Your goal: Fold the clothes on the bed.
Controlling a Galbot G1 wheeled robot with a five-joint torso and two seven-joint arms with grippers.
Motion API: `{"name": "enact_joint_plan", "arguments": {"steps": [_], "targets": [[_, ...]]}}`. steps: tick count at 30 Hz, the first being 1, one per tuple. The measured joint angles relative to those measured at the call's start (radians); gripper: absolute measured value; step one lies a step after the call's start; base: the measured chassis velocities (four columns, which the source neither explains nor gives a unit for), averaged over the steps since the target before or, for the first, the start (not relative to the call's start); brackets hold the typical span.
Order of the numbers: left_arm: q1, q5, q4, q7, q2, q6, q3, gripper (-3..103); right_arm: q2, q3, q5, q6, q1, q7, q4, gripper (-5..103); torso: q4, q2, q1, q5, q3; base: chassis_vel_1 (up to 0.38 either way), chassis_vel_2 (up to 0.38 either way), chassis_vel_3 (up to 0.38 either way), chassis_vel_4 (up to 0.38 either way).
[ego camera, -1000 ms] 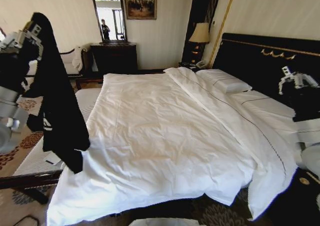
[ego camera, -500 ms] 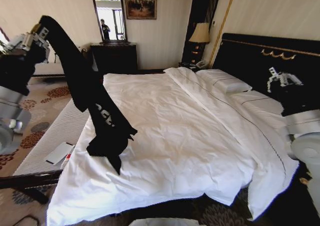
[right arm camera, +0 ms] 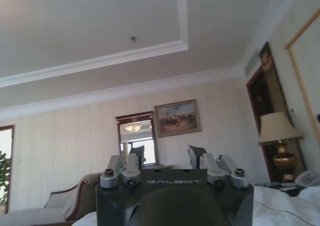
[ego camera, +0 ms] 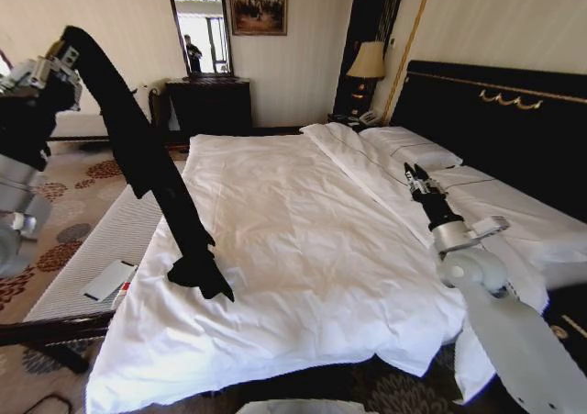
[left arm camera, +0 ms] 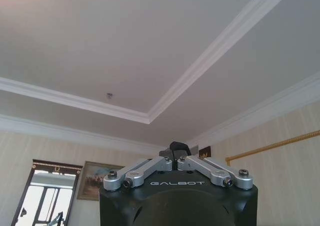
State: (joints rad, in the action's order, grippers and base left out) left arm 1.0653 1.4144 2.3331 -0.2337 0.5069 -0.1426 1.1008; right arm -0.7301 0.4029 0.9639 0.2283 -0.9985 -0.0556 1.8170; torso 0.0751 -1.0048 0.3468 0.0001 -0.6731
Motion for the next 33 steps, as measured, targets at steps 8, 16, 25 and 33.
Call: {"name": "enact_joint_plan", "arguments": {"steps": [8, 16, 25, 33], "targets": [[0.006, 0.019, -0.003, -0.016, -0.007, -0.005, 0.0, 0, 0.012, -0.309, 0.006, 0.016, 0.214, -0.052, -0.004, 72, 0.0004, 0.0, 0.0, -0.0004, 0.0, 0.0, 0.0, 0.0, 0.0], [-0.007, 0.035, -0.028, -0.052, -0.039, -0.026, -0.005, 0, -0.126, -0.566, 0.003, 0.008, 0.397, -0.053, 0.034, 99, 0.0002, 0.0, 0.0, -0.0003, 0.0, 0.0, 0.0, 0.0, 0.0], [-0.015, 0.034, -0.044, -0.047, -0.005, -0.032, -0.038, 0, -0.239, -0.821, -0.044, 0.01, 0.517, -0.038, 0.023, 100, 0.0001, 0.0, 0.0, -0.0005, 0.0, 0.0, 0.0, 0.0, 0.0], [-0.025, 0.033, -0.069, -0.029, -0.005, -0.034, -0.046, 0, -0.303, -0.923, -0.152, 0.009, 0.547, 0.01, -0.021, 100, 0.0002, 0.0, 0.0, -0.0002, 0.0, 0.0, 0.0, 0.0, 0.0]]}}
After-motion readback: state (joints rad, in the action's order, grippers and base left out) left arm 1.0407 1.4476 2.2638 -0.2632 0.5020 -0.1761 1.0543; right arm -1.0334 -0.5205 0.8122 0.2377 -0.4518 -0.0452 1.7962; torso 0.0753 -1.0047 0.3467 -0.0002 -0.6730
